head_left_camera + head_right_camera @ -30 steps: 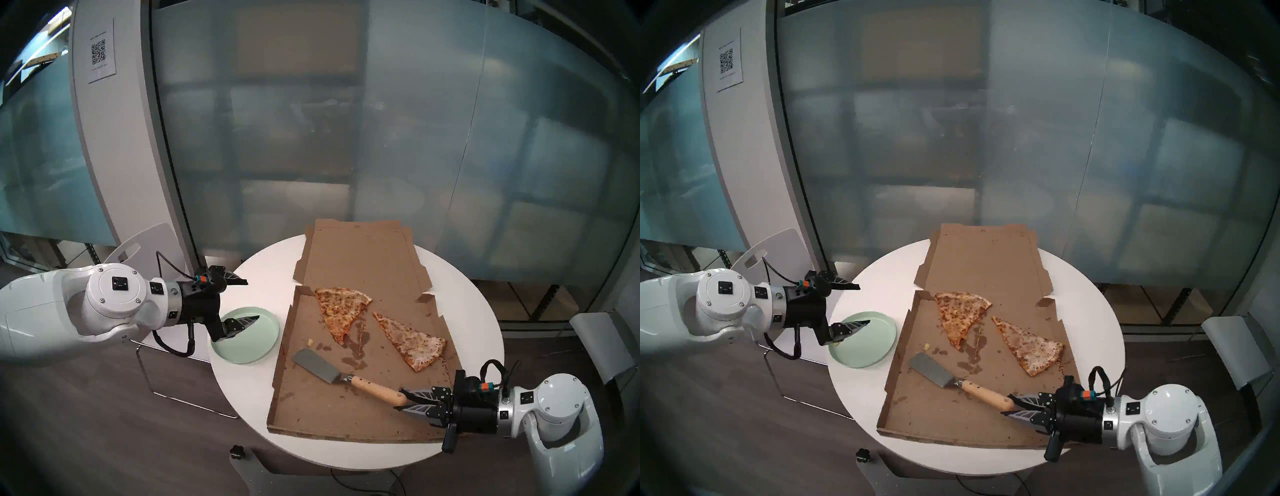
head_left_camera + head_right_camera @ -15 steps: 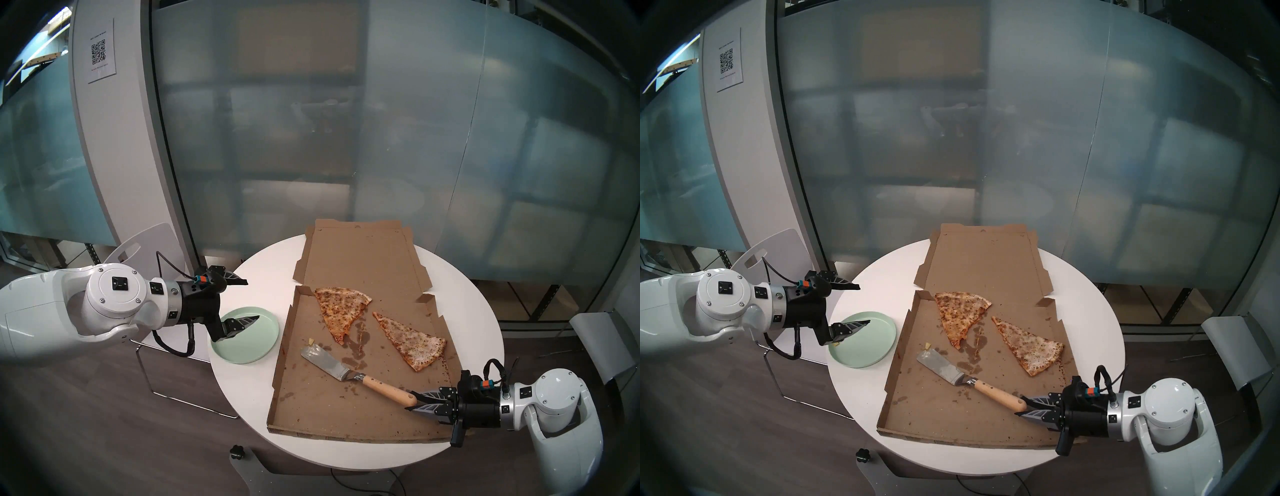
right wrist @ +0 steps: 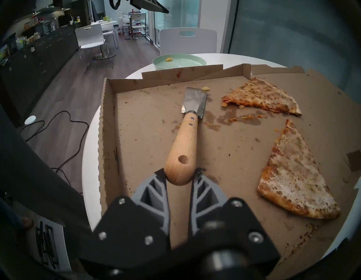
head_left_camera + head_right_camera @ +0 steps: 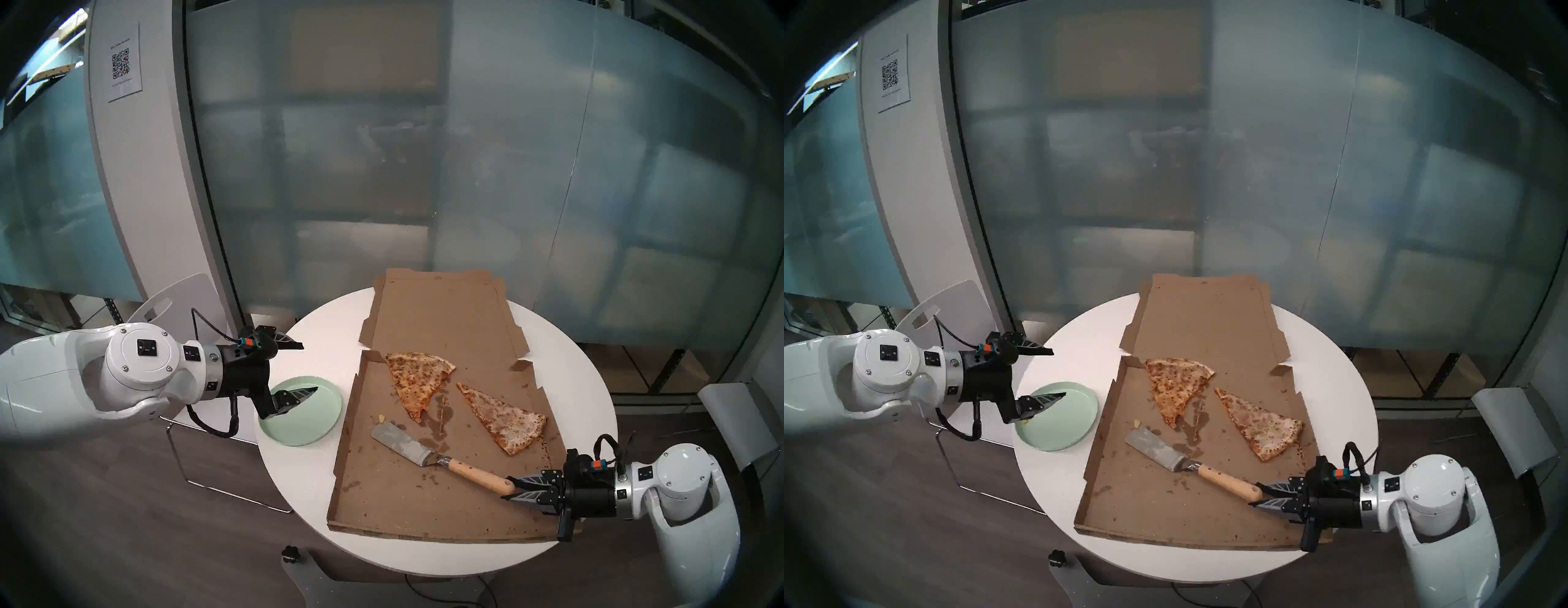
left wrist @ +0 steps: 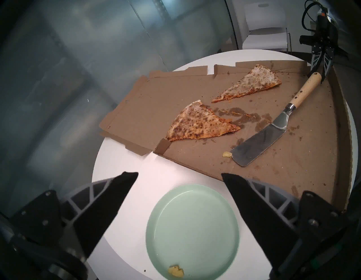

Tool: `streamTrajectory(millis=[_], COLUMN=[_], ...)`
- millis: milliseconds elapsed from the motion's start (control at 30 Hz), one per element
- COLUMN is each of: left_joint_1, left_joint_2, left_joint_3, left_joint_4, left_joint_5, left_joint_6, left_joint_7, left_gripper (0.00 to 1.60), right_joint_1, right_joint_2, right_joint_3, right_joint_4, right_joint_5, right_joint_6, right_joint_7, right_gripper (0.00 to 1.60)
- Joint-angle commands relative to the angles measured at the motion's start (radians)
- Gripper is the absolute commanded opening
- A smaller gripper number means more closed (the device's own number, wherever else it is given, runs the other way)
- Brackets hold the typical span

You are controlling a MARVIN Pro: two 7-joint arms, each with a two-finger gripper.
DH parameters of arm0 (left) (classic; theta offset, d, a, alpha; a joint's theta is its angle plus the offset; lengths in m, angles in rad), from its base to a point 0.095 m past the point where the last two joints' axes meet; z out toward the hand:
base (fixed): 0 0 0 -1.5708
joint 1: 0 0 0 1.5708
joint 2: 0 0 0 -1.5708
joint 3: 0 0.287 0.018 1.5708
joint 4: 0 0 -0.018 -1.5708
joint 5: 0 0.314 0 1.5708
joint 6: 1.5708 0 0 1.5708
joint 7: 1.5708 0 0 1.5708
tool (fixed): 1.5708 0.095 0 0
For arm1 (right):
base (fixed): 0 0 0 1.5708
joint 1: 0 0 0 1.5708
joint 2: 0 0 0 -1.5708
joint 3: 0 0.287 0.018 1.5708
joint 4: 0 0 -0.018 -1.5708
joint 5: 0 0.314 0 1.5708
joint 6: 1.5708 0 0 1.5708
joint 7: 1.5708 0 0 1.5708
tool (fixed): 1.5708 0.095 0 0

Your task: Put pizza slice onto the plate

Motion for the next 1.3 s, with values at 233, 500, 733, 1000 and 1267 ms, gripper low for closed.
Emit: streamTrajectory(millis=[233,500,733,1000,1267], left_joint_1=[-0.013,-0.013,-0.013,-0.013,-0.013], left_joint_2=[-0.002,-0.002,-0.002,-0.002,-0.002], left_joint_3=[-0.013,-0.014,-0.014,-0.014,-0.014], left_joint_4=[0.001,0.001,0.001,0.001,0.001], left_joint_5=[0.000,0.000,0.000,0.000,0.000], left_joint_6=[0.000,0.000,0.000,0.000,0.000], left_joint_7=[-0.002,-0.002,-0.002,-0.002,-0.002], left_gripper=[1.60,1.60,1.60,1.60,1.60], right_joint_1=[0.099,0.118,0.124,0.119,0.115], right_joint_2=[0.029,0.045,0.061,0.082,0.088], right_joint_3=[-0.046,-0.051,-0.048,-0.035,-0.025], right_joint_4=[0.061,0.069,0.059,0.050,0.060], right_joint_5=[-0.026,-0.032,-0.032,-0.035,-0.036], right_joint_6=[0.011,0.024,0.041,0.061,0.050], right_joint_7=[-0.007,0.005,0.022,0.053,0.068], right_gripper=[0.58,0.62,0.69,0.85,1.26])
